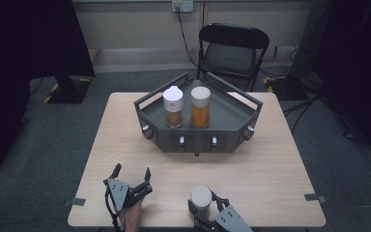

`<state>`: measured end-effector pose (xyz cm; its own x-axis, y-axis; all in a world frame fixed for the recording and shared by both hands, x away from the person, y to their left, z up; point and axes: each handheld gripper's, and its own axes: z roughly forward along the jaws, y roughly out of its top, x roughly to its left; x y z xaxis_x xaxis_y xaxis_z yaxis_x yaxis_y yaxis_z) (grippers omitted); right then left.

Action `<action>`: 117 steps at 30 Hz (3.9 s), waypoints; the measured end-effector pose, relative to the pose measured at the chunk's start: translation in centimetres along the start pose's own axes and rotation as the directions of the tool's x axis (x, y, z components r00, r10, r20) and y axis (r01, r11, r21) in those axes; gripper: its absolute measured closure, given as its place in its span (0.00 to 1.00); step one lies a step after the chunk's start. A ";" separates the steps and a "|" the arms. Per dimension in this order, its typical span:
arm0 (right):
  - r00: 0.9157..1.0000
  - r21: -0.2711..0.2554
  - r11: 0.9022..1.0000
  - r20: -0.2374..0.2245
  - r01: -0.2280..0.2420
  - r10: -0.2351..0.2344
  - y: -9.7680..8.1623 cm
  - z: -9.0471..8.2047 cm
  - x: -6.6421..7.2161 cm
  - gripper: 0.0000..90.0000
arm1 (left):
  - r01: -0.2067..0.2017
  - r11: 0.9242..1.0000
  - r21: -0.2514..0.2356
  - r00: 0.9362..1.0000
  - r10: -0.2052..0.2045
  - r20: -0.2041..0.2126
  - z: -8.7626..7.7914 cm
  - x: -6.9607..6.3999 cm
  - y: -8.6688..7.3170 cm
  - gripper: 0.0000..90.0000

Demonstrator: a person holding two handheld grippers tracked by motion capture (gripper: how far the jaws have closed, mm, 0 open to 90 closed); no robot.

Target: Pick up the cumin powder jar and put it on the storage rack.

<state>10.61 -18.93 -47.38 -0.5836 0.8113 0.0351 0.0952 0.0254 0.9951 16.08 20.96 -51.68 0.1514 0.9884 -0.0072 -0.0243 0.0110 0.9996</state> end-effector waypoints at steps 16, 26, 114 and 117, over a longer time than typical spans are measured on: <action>1.000 0.000 1.000 0.012 -0.004 0.004 0.5 -0.2 0.0 0.37 | 0.000 1.000 0.000 1.000 0.000 0.000 0.0 0.0 0.0 0.00; 1.000 0.022 1.000 0.019 -0.009 0.009 1.5 0.0 -0.1 0.37 | 0.000 1.000 0.000 1.000 0.000 0.000 0.0 0.0 0.0 0.00; 0.997 0.008 1.000 0.073 0.020 -0.021 13.0 5.0 -6.5 0.37 | 0.000 1.000 0.000 1.000 0.000 0.000 0.0 0.0 0.0 0.00; 0.997 0.007 1.000 0.078 0.014 -0.015 13.4 5.2 -6.9 0.37 | -0.001 1.000 0.000 1.000 0.001 0.000 0.0 0.0 0.0 0.00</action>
<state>20.13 -21.14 -34.80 -0.5199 0.8541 0.0130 0.0924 0.0411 0.9949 16.08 20.97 -51.68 0.1517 0.9884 -0.0065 -0.0242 0.0103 0.9997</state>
